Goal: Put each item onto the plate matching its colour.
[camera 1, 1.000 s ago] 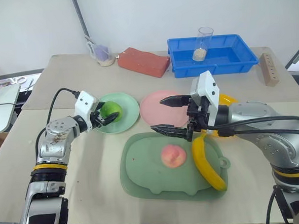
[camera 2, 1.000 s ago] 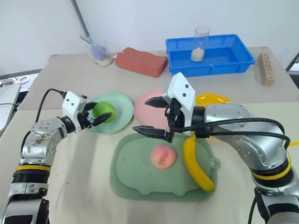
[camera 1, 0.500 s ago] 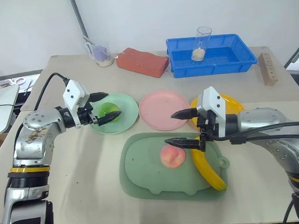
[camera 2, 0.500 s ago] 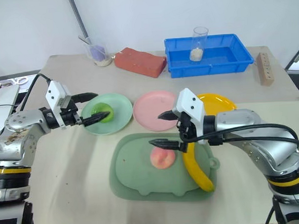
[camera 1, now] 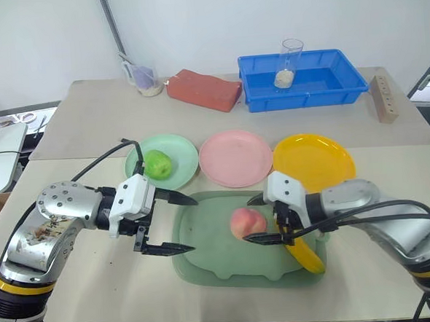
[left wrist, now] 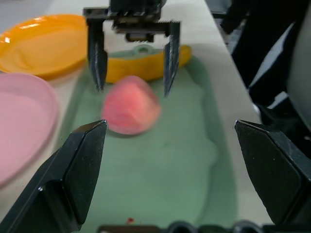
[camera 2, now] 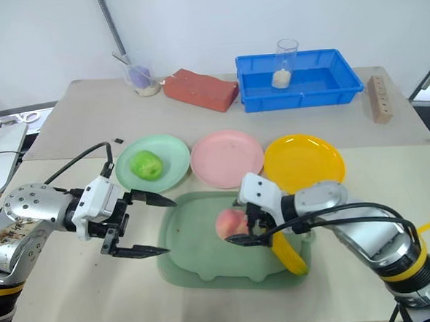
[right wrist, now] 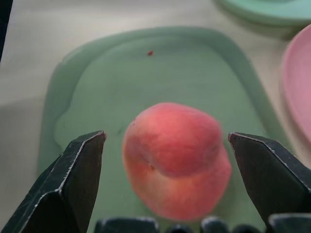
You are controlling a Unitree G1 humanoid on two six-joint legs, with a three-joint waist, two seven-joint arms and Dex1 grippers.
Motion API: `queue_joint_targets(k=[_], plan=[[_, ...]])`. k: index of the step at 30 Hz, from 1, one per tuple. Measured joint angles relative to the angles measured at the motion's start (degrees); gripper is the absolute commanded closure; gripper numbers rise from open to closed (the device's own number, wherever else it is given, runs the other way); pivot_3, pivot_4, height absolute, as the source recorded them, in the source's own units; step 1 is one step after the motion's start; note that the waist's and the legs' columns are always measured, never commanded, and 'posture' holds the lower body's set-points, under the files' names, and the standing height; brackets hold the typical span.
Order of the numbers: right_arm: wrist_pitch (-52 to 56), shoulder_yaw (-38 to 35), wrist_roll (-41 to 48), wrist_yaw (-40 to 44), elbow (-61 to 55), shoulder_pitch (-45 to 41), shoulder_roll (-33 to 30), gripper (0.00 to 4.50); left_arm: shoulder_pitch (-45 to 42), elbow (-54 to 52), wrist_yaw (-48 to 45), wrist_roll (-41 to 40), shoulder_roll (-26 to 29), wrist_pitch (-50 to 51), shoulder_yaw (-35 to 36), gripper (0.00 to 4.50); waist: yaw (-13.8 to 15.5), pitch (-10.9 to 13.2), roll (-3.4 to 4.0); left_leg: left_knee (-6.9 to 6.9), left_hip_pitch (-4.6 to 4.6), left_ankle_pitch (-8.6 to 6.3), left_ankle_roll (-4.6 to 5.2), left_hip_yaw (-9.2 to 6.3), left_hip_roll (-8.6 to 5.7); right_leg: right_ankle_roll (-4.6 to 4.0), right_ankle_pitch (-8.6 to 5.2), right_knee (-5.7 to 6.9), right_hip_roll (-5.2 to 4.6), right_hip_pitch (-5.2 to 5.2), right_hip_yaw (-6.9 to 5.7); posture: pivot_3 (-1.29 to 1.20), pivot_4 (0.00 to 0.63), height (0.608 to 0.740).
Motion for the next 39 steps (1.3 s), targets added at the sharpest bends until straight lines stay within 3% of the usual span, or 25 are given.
queue_joint_targets(k=[1, 8, 14, 19, 24, 27, 29, 32, 39], plan=[[-0.01, 0.47, -0.78, -0.17, 0.19, 0.0, 0.41, 0.0, 0.44, -0.05, 0.06, -0.01, 0.06, -0.01, 0.1, 0.05, 0.0, 0.0, 0.0, 0.0, 0.0, 0.0, 0.0, 0.0, 0.0, 0.0, 0.0, 0.0, 0.0, 0.0, 0.0, 0.0, 0.15, 0.74], [-0.56, 0.98, -3.94, 0.64, 0.94, 0.38, 1.08, 1.94, 3.58, -0.52, 1.56, -0.16, 0.38, -0.13, 1.46, 0.0, 0.08, 0.0, 0.0, 0.0, 0.02, 0.0, 0.0, 0.01, 0.02, -0.01, 0.0, 0.0, 0.0, 0.0, 0.0, 0.0, 0.15, 0.74], [0.02, -0.93, -2.0, 3.32, 2.17, -1.66, 2.81, 2.15, 3.84, -1.38, 5.86, -1.53, -0.34, 1.61, 2.84, 0.0, 0.01, 0.0, 0.0, -0.01, 0.03, 0.0, 0.0, 0.02, 0.03, -0.01, 0.0, 0.01, 0.01, 0.0, 0.0, 0.0, 0.15, 0.74], [2.7, -7.32, 2.45, -0.1, 7.39, -9.86, 11.9, 2.15, -0.95, 1.01, 15.45, -5.24, -5.61, 7.54, 5.66, 0.0, -0.03, 0.01, -0.03, 0.02, 0.04, 0.0, 0.0, -0.02, 0.04, 0.0, 0.01, 0.07, 0.07, 0.01, -0.01, 0.0, 0.15, 0.74], [-3.97, -7.8, -6.19, -8.14, 23.05, -15.76, 19.02, 2.15, -4.86, 6.12, 26.73, -5.53, -11.23, 10.46, 8.05, 0.0, 0.22, -0.05, -0.11, 0.05, 0.02, 0.0, 0.0, -0.03, 0.03, 0.0, 0.02, 0.05, 0.08, 0.03, 0.01, 0.0, 0.15, 0.74], [-11.26, -5.94, -12.98, -12.43, 39.73, -20.97, 24.81, 2.15, -4.56, 6.63, 30.51, -4.58, -13.94, 10.39, 7.83, 0.0, -0.1, -0.05, -0.1, 0.02, 0.01, 0.01, 0.0, -0.01, 0.03, -0.05, 0.08, 0.13, 0.11, 0.03, 0.04, 0.0, 0.15, 0.74], [-15.22, -5.81, -15.5, -13.37, 47.53, -23.78, 27.32, 1.19, -4.0, 6.33, 31.97, -4.38, -14.57, 10.4, 7.71, 0.0, -0.18, -0.05, -0.09, -0.04, -0.01, 0.02, -0.01, -0.01, 0.04, -0.08, 0.1, 0.19, 0.13, 0.11, 0.04, 0.0, 0.15, 0.74], [-18.79, -6.0, -17.16, -12.97, 53.87, -26.74, 28.89, 0.2, -2.53, 5.54, 33.2, -4.32, -14.58, 10.4, 7.86, 0.0, -0.17, -0.06, -0.07, -0.06, 0.02, 0.02, -0.02, -0.01, 0.06, -0.08, 0.1, 0.19, 0.14, 0.13, 0.02, 0.0, 0.15, 0.74], [-19.62, -6.73, -18.05, -9.48, 54.21, -26.91, 28.03, 0.05, 0.26, 3.51, 34.37, -4.5, -13.9, 10.46, 8.83, 0.0, 0.16, -0.05, -0.05, -0.02, 0.08, 0.02, -0.04, -0.01, 0.07, -0.08, 0.1, 0.18, 0.12, 0.01, -0.05, 0.0, 0.15, 0.74]])
